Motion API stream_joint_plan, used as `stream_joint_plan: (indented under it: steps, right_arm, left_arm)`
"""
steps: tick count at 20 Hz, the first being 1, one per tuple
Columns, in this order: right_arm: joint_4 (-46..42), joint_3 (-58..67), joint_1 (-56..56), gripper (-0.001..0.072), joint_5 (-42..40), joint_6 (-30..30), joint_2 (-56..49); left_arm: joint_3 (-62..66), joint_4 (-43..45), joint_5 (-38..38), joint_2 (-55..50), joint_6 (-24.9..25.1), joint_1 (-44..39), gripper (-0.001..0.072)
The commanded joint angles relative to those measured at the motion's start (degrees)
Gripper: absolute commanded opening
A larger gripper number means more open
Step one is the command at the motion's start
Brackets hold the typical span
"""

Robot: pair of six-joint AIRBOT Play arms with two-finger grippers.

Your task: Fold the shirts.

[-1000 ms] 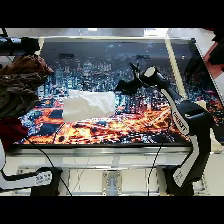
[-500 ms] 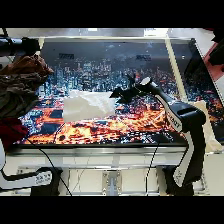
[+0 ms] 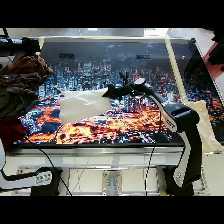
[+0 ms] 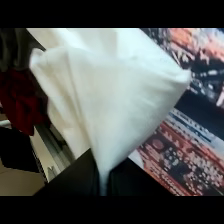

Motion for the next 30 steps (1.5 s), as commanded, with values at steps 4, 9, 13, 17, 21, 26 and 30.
stream_joint_plan:
  steps: [4,9,13,17,21,26,30]
  right_arm:
    - [-14.05,4.68,-16.5,0.0031,2.69,7.63,14.4]
    - [-45.48,4.68,-33.62,0.003,15.8,18.51,30.91]
    - [-68.24,4.57,-43.78,0.0031,34.64,19.26,37.44]
    - [-80.76,-4.2,-51.04,0.0031,42.07,18.14,40.57]
    - [-88.13,-22.25,-55.95,0.0031,40.94,18.51,41.97]
    - [-91.14,-46.18,-58.58,0.0032,24.48,24.52,41.97]
    - [-91.6,-51.91,-58.51,0.0322,19.69,24.61,41.99]
  left_arm:
    - [0.04,0.02,-0.04,-0.04,-0.02,0.04,0.0011]
    - [0.04,-0.33,-0.04,-0.22,-0.09,0.04,0.0011]
    - [-0.07,-4.68,-0.02,-1.36,-0.09,0.04,0.0011]
    - [-1.29,-8.22,-0.11,-1.62,-0.07,0.02,0.001]
    - [-1.62,-8.41,-1.6,-1.64,-0.07,0.02,0.0011]
    - [-1.62,-9.22,-3.23,-1.64,-0.09,-0.09,0.001]
    - [-1.62,-9.25,-3.43,-1.64,-0.72,-0.07,0.0011]
